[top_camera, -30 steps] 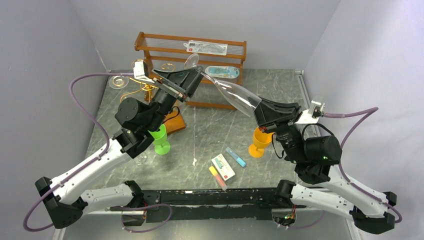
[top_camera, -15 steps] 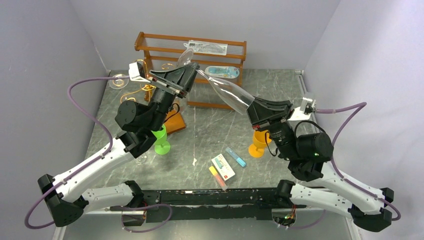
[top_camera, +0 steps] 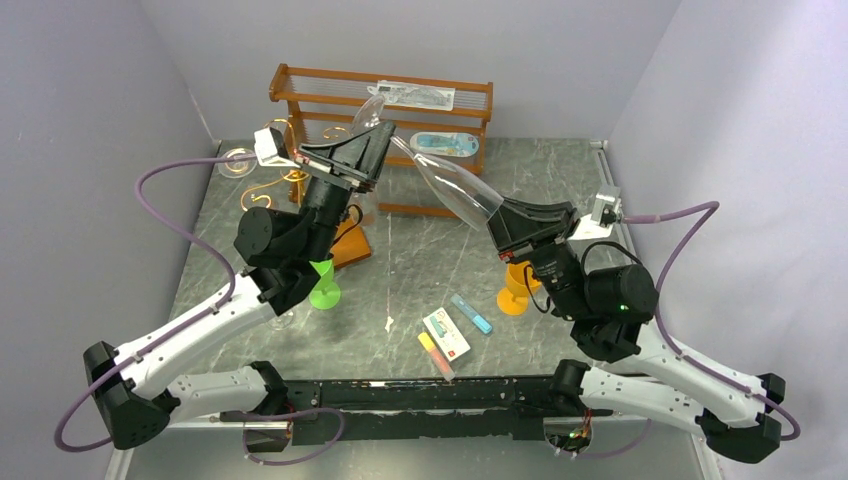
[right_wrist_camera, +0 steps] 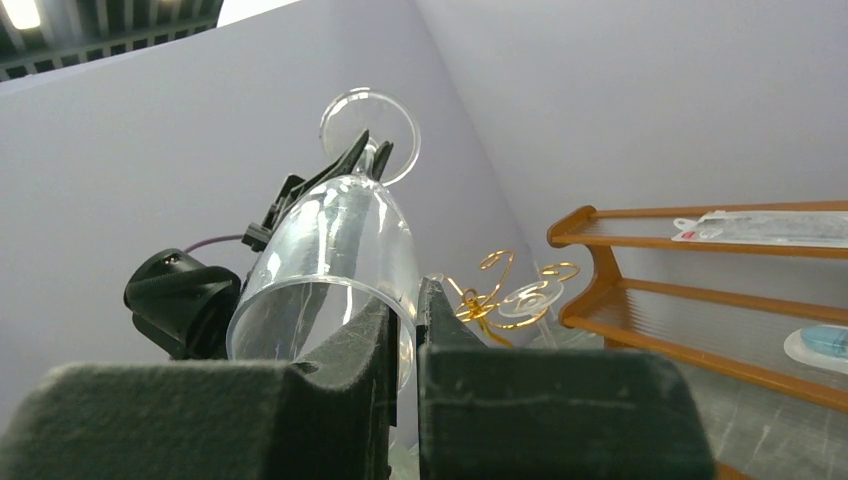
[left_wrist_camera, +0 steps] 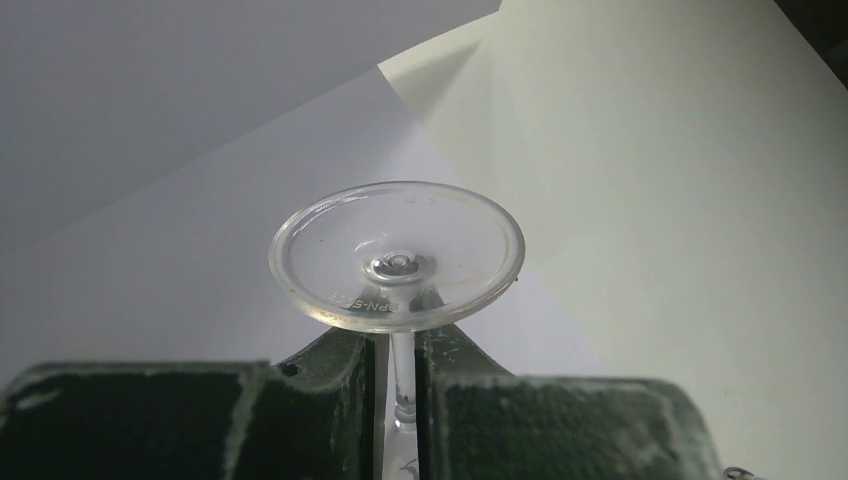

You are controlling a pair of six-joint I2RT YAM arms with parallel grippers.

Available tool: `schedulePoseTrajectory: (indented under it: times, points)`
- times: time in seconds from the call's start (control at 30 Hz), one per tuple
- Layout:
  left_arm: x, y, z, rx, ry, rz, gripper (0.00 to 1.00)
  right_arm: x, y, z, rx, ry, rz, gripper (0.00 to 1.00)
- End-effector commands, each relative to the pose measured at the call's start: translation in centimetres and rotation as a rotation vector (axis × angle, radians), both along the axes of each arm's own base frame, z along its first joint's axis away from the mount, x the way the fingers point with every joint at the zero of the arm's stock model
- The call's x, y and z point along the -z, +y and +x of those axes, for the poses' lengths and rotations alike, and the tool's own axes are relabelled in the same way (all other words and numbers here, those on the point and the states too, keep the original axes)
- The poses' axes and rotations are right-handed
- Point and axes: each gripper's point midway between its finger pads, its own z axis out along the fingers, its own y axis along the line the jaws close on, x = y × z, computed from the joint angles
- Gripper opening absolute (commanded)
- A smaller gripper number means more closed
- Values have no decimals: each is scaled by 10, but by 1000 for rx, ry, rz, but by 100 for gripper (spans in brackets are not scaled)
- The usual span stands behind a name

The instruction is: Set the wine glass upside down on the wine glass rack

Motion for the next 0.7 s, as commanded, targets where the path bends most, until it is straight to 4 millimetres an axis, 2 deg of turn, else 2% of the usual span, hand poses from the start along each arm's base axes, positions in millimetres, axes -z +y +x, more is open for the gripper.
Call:
schedulePoseTrajectory:
  times: [0.0,0.17,0.2,0.33,0.43,0.5,0.67]
  points:
    - [-30,20,-7,-96,-146,-63,6,6,1,-10,-58,8,6,0]
    - [-37,17,-15,-114,-239,-37,5,13,-2,-7,-43,38,-6,0]
    - [-39,17,-17,-120,-258,-30,5,16,-3,-5,-31,55,-10,2]
    - [-43,23,-22,-165,-319,-20,5,31,-11,8,38,137,-19,30]
    - [-42,25,-21,-220,-342,18,5,35,-17,10,67,151,-39,50]
    - [-42,27,-18,-261,-343,50,5,37,-21,11,92,156,-62,57]
    - [-39,30,-14,-333,-360,113,5,43,-30,14,139,173,-114,64]
